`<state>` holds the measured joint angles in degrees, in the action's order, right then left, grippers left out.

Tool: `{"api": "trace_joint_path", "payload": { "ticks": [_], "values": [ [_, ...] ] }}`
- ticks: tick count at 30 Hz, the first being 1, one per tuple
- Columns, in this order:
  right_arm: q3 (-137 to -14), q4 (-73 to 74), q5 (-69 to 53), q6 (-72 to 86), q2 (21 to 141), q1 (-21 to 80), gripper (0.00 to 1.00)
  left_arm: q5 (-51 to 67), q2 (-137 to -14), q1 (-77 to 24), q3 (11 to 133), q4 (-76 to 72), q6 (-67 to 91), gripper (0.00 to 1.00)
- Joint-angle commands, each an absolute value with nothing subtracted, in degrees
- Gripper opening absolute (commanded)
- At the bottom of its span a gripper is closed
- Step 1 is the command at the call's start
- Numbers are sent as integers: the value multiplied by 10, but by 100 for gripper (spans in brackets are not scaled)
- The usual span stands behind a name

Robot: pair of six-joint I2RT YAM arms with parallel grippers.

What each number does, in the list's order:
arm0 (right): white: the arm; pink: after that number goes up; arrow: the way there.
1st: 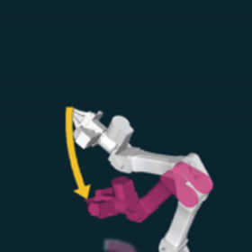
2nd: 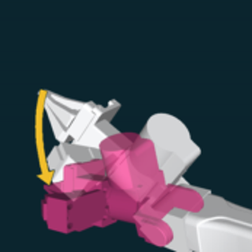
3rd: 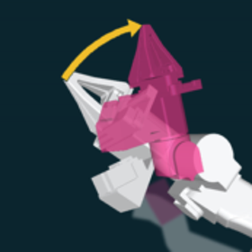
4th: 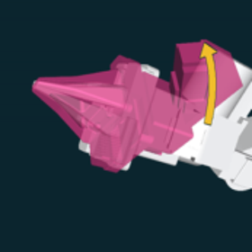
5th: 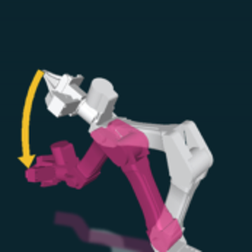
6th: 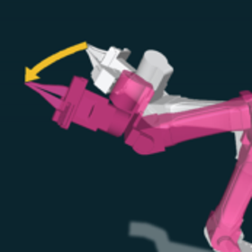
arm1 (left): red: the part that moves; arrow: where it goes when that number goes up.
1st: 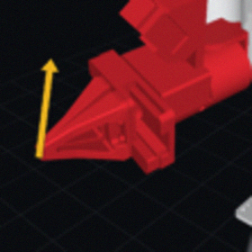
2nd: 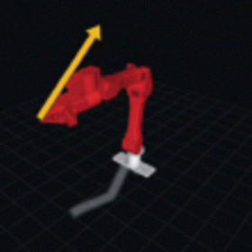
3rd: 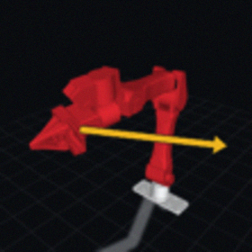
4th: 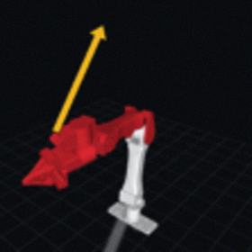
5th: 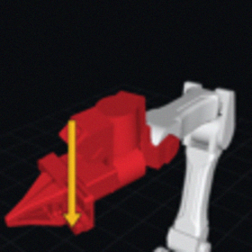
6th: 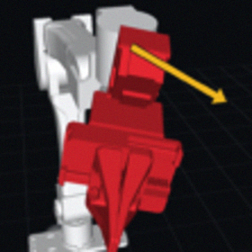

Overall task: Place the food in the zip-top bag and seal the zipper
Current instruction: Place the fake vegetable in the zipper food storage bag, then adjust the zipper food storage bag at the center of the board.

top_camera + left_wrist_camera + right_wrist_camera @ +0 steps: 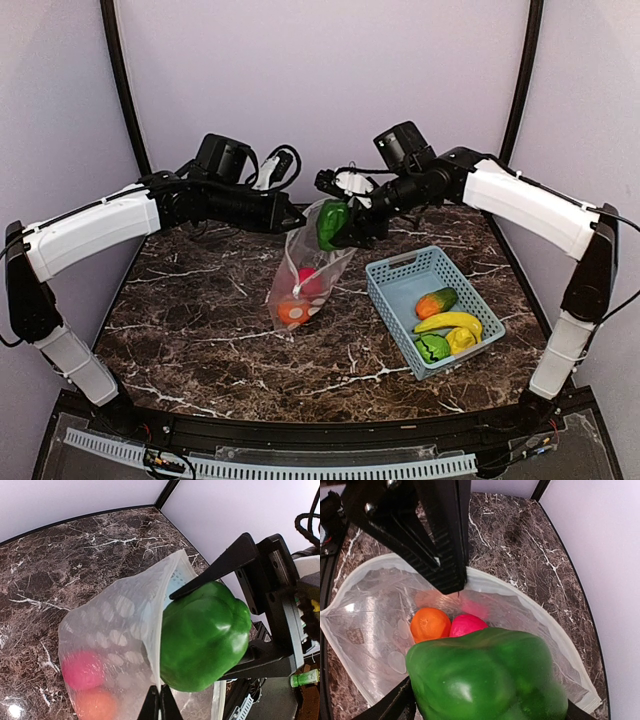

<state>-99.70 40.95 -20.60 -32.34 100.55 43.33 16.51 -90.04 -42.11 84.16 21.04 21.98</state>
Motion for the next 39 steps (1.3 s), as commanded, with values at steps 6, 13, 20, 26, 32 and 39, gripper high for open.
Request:
{"api": "trace_joint_path", "payload": {
  "ticks": [6, 13, 20, 26, 32, 39],
  "values": [
    [-993, 366, -105, -319, 991, 454, 87, 172, -892, -423, 828, 194, 226, 1],
    [-1005, 428, -199, -377, 969, 464, 84, 170, -893, -423, 830, 198, 218, 1],
    [-982, 501, -254, -456, 946, 502, 80, 170, -892, -423, 830, 209, 205, 1],
    [-984, 530, -207, -470, 972, 535, 78, 171, -894, -423, 831, 214, 197, 1],
    [-1021, 538, -132, -443, 1031, 549, 54, 174, -894, -423, 832, 219, 194, 1],
    [-1087, 557, -163, -433, 1042, 555, 0, 163, -895, -423, 837, 239, 176, 1]
  ]
}}
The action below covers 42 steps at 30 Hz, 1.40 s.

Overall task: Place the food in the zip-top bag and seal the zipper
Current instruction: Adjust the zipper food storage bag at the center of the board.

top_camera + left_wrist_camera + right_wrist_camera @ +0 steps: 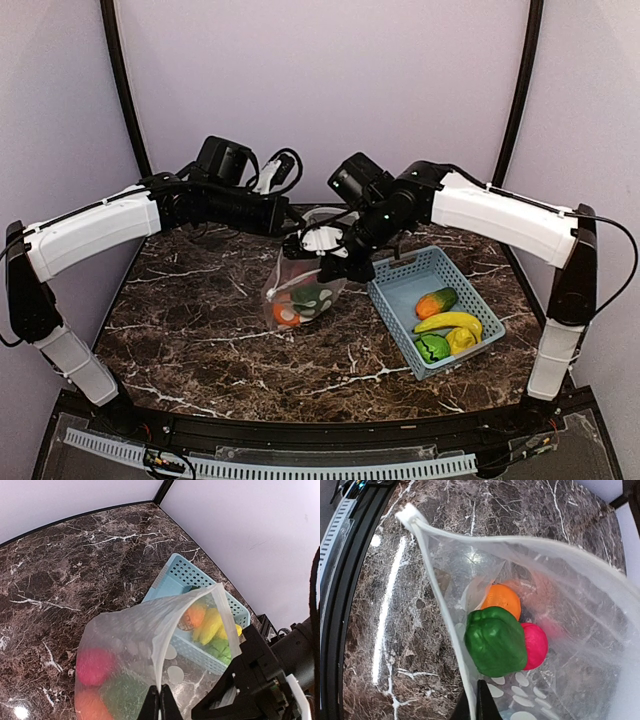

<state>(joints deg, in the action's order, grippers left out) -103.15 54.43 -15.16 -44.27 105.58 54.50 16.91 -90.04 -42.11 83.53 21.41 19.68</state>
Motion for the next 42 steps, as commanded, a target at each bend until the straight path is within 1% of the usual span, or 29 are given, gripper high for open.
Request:
{"api": "trace_joint_path", "payload": {
  "ticks": [1, 4, 7, 9, 12, 13, 16, 20, 21, 22, 23, 24, 30, 35, 42],
  "values": [
    [-1102, 558, -171, -429, 1037, 555, 0, 161, -898, -423, 840, 241, 163, 1],
    [-1124, 545, -198, -418, 1015, 555, 0, 129, -917, -423, 871, 287, 132, 1],
    [-1110, 534, -196, -416, 1011, 556, 0, 112, -942, -423, 973, 385, 92, 1],
    [-1095, 534, -179, -417, 1018, 555, 0, 83, -928, -423, 1001, 391, 75, 1],
    [-1074, 529, -166, -418, 1022, 555, 0, 52, -898, -422, 979, 352, 55, 1],
    [-1070, 527, -164, -418, 1022, 555, 3, 47, -896, -422, 967, 345, 52, 1],
    [-1071, 527, -157, -415, 1024, 555, 8, 69, -924, -423, 965, 364, 61, 1],
    [-1068, 526, -148, -418, 1020, 555, 11, 107, -965, -423, 969, 385, 74, 1],
    [-1067, 526, -145, -420, 1018, 555, 14, 111, -966, -423, 968, 381, 74, 1],
    [-1065, 525, -141, -423, 1017, 555, 20, 112, -964, -423, 963, 378, 73, 1],
    [-1063, 523, -136, -424, 1015, 554, 27, 113, -963, -423, 960, 371, 73, 1],
    [-1061, 523, -132, -425, 1014, 554, 32, 113, -962, -422, 956, 369, 71, 1],
    [-1056, 526, -120, -420, 981, 544, 47, 106, -954, -423, 943, 358, 65, 1],
    [-1002, 526, -144, -406, 935, 483, 50, 100, -939, -423, 914, 339, 64, 1],
    [-841, 510, -158, -394, 865, 369, 50, 86, -905, -423, 878, 313, 62, 1]
  ]
}}
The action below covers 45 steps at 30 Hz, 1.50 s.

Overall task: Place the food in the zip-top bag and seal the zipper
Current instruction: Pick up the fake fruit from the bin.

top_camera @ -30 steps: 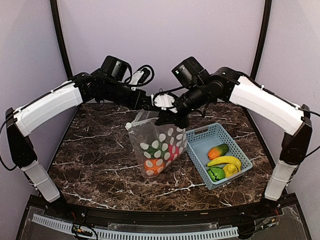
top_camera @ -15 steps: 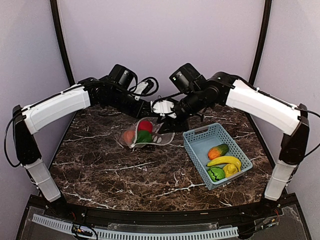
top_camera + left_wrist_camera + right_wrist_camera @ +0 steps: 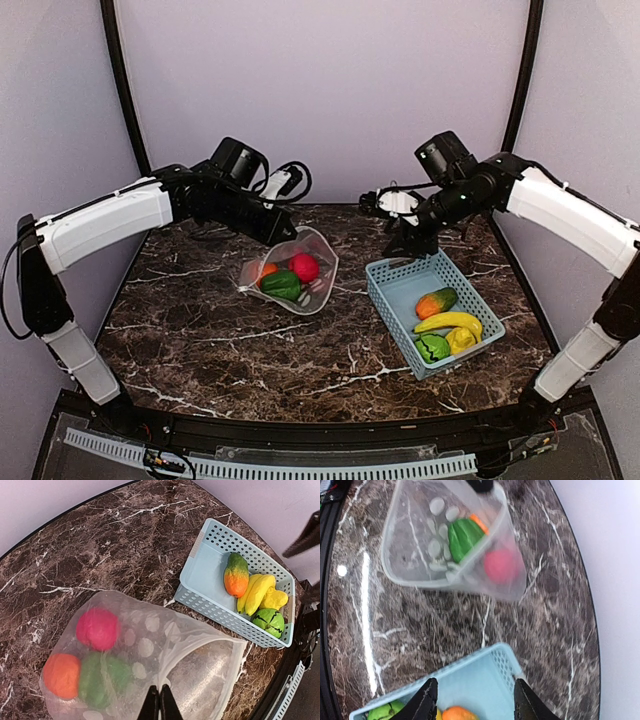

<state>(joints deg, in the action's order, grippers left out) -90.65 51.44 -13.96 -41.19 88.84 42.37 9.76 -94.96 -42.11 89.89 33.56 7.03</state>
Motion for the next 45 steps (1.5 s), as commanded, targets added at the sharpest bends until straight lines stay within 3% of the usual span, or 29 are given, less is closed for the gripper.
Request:
{"api": "trace_joint_path", "payload": {
  "ticks": [1, 16, 23, 45],
  "values": [
    [-823, 510, -159, -392, 857, 355, 50, 85, -896, -421, 866, 308, 63, 1],
    [-640, 567, -137, -448, 779, 315, 63, 84, -868, -421, 815, 272, 67, 1],
    [-662, 521, -34, -434, 816, 305, 61, 87, -873, -422, 815, 271, 68, 1],
    [-693, 524, -6, -523, 912, 275, 64, 105, -862, -422, 811, 267, 73, 1]
  ]
}}
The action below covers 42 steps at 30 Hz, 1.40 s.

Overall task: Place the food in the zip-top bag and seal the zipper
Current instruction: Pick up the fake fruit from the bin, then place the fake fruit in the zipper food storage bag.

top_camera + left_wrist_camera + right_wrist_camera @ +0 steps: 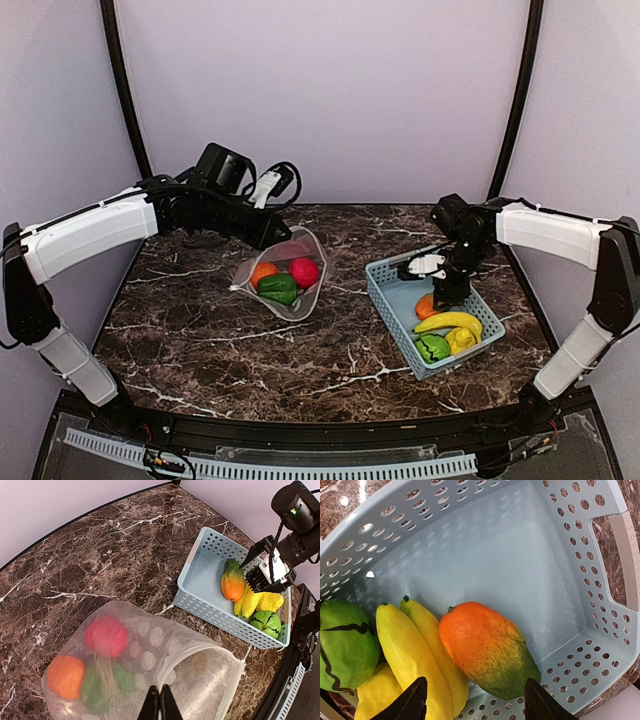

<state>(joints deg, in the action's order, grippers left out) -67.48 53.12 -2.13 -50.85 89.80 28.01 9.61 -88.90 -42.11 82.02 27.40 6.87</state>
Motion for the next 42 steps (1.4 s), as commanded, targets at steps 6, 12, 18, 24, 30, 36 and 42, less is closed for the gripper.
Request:
{"api": "trace_joint_path", "payload": {
  "ticks": [6, 12, 18, 24, 30, 36, 42],
  "values": [
    [-688, 514, 33, -526, 948, 275, 64, 109, -861, -421, 811, 266, 75, 1],
    [-688, 509, 38, -526, 981, 275, 65, 106, -860, -421, 808, 264, 74, 1],
    [-700, 502, 33, -520, 1005, 275, 63, 109, -862, -422, 808, 265, 73, 1],
    [-711, 500, 26, -515, 1018, 275, 56, 111, -862, -422, 807, 264, 73, 1],
    [-751, 515, 3, -500, 995, 275, 47, 113, -864, -422, 806, 263, 75, 1],
    [-812, 547, -70, -472, 964, 280, 43, 113, -865, -421, 805, 262, 74, 1],
    [-865, 573, -124, -444, 946, 320, 42, 113, -867, -421, 805, 262, 75, 1]
  ]
}}
